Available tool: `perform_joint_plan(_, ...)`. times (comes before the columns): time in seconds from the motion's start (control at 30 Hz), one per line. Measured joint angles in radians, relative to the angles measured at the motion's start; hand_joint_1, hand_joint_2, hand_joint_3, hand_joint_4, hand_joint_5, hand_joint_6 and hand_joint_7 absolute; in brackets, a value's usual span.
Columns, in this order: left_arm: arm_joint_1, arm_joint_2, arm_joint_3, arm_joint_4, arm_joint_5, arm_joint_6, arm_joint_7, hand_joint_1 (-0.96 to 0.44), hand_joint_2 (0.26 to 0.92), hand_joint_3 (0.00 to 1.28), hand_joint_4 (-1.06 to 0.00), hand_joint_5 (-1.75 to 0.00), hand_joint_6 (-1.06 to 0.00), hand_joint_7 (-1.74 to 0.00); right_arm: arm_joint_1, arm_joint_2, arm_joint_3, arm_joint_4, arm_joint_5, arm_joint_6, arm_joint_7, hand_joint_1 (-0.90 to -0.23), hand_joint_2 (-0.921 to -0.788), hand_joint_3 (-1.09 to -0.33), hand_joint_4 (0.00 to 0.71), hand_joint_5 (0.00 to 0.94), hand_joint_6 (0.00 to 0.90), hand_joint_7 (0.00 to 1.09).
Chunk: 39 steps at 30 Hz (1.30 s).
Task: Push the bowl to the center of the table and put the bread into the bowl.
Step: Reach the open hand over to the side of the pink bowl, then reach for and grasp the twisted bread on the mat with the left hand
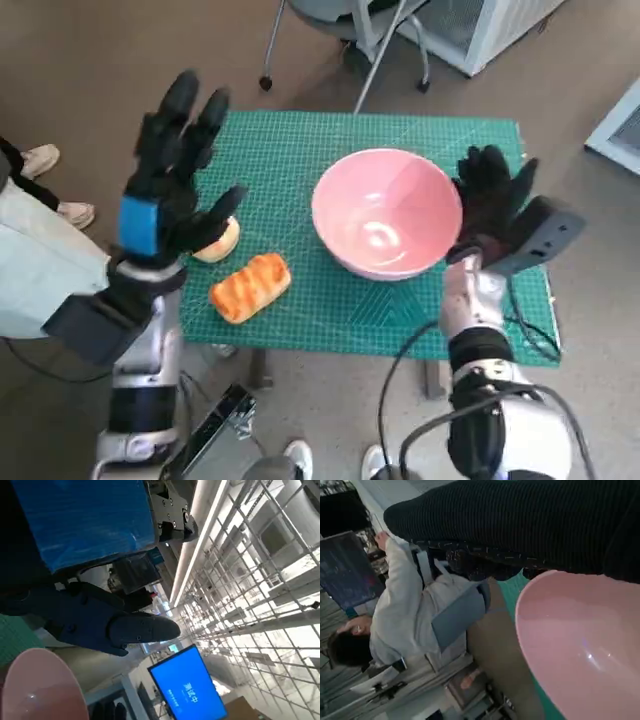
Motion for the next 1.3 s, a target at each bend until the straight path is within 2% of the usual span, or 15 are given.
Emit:
perform_joint_plan(0.1,0.041,0.022,-0.002,-0.055,0.042,0.05,0.01,-0.53,0.921,0.27,-0.3,0.0,-0.22,-0.24,-0.014,0.004,-0.008,0.0,0.005,0.012,0.003,-0.42,-0.921,-0.863,0.246,0.001,0.031,0.82)
perform_joint_plan(0.23,0.116,0.079,-0.002,-0.194,0.137,0.203,0.019,-0.52,0.921,0.25,-0.28,0.0,-0.22,-0.23,-0.027,-0.001,-0.007,0.0,0.002,0.015,0.019,-0.417,-0.921,-0.87,0.235,0.0,0.024,0.83)
perform_joint_plan(0.4,0.196,0.147,0.001,-0.364,0.224,0.412,0.014,-0.5,0.921,0.18,-0.25,0.0,-0.23,-0.23,-0.027,-0.013,0.018,-0.004,-0.022,-0.022,0.02,-0.434,-0.921,-0.861,0.222,0.0,0.015,0.83)
perform_joint_plan(0.47,0.222,0.171,0.001,-0.423,0.249,0.496,0.005,-0.48,0.921,0.15,-0.25,0.0,-0.24,-0.22,-0.027,-0.016,0.033,-0.008,-0.035,-0.051,0.027,-0.453,-0.921,-0.847,0.228,0.003,0.031,0.8)
perform_joint_plan(0.67,0.287,0.221,-0.019,-0.594,0.347,0.74,-0.02,-0.44,0.921,0.09,-0.25,0.0,-0.27,-0.21,-0.027,-0.043,0.111,-0.026,-0.112,-0.187,0.072,-0.523,-0.921,-0.819,0.296,0.015,0.097,0.65)
perform_joint_plan(0.83,0.317,0.25,-0.079,-0.643,0.44,0.85,-0.028,-0.43,0.92,0.05,-0.25,0.0,-0.32,-0.16,-0.028,-0.067,0.173,-0.07,-0.149,-0.343,0.151,-0.565,-0.921,-0.788,0.362,0.036,0.155,0.63)
perform_joint_plan(0.93,0.33,0.254,-0.12,-0.64,0.481,0.878,-0.03,-0.44,0.92,0.03,-0.26,0.0,-0.34,-0.13,-0.028,-0.077,0.206,-0.101,-0.166,-0.444,0.204,-0.574,-0.921,-0.776,0.378,0.033,0.154,0.65)
perform_joint_plan(1.03,0.337,0.255,-0.169,-0.621,0.524,0.888,-0.03,-0.44,0.919,0.01,-0.27,0.0,-0.36,-0.1,-0.027,-0.087,0.229,-0.139,-0.163,-0.544,0.267,-0.557,-0.921,-0.764,0.379,0.025,0.141,0.66)
perform_joint_plan(1.13,0.337,0.255,-0.215,-0.586,0.57,0.891,-0.025,-0.45,0.916,0.0,-0.28,0.0,-0.37,-0.08,-0.025,-0.089,0.242,-0.176,-0.145,-0.623,0.329,-0.536,-0.921,-0.764,0.377,0.02,0.142,0.67)
perform_joint_plan(1.3,0.336,0.24,-0.28,-0.54,0.632,0.925,-0.018,-0.43,0.903,0.0,-0.29,-0.01,-0.37,-0.06,-0.016,-0.087,0.257,-0.223,-0.109,-0.694,0.391,-0.512,-0.921,-0.762,0.363,0.01,0.154,0.69)
